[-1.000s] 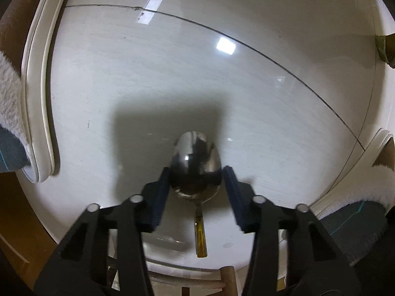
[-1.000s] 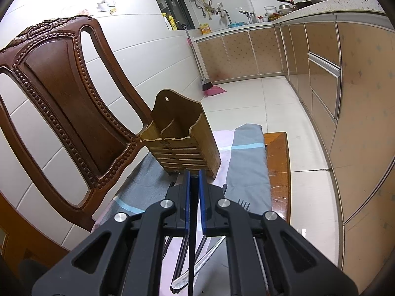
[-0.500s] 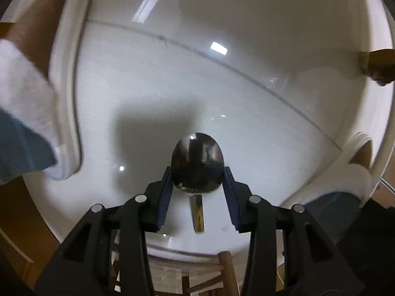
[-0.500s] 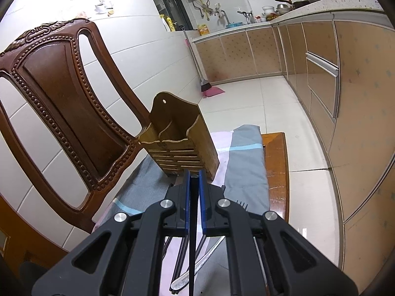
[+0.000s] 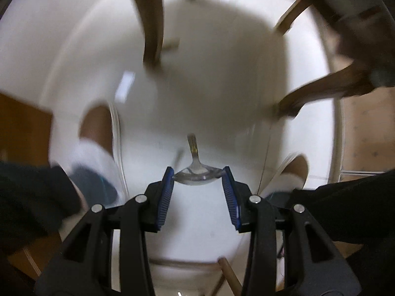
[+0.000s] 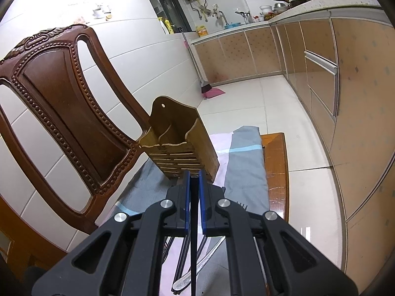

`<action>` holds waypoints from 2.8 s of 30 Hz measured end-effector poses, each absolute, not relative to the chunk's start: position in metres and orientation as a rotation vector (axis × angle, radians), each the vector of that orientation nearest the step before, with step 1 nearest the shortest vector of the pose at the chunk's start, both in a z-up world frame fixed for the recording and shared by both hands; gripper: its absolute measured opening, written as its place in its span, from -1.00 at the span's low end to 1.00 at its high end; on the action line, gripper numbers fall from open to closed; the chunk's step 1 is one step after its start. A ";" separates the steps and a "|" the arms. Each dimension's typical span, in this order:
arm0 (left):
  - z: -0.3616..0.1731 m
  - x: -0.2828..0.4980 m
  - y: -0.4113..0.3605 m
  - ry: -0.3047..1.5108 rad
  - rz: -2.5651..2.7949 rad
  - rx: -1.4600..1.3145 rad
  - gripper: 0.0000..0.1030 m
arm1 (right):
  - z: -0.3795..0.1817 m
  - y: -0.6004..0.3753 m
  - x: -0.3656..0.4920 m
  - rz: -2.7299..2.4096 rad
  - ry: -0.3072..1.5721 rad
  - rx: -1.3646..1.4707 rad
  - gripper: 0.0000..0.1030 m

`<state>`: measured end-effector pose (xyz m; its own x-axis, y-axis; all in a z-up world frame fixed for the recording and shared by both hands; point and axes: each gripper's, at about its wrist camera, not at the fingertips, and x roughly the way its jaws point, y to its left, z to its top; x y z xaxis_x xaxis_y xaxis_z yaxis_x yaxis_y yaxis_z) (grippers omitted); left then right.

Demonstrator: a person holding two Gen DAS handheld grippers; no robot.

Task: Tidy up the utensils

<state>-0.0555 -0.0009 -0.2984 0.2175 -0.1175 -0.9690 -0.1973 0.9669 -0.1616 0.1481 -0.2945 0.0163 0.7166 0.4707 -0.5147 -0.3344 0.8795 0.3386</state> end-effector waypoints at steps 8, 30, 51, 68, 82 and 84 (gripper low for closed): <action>-0.166 -0.072 0.001 1.023 -0.008 -0.149 -0.24 | 0.014 -0.298 0.151 0.443 0.639 0.242 -0.86; 0.108 0.082 -0.001 0.416 -0.068 -0.091 -0.45 | 0.016 -0.316 0.158 0.437 0.624 0.307 -0.86; -0.052 0.230 -0.076 0.742 -0.123 0.700 0.81 | 0.008 -0.317 0.175 0.435 0.657 0.326 -0.86; -0.159 0.284 -0.128 0.694 -0.064 1.080 -0.28 | 0.003 -0.317 0.181 0.452 0.678 0.332 -0.86; -0.107 0.266 -0.078 0.735 -0.198 0.701 -1.00 | 0.004 -0.319 0.178 0.456 0.677 0.340 -0.86; -0.097 0.261 -0.069 0.722 -0.189 0.675 -0.99 | 0.004 -0.319 0.178 0.456 0.678 0.339 -0.86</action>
<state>0.2608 -0.0688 -0.0966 0.7445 0.0654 -0.6645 0.3823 0.7742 0.5045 0.1780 -0.3187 0.0042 0.6873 0.5066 -0.5205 -0.2913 0.8488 0.4413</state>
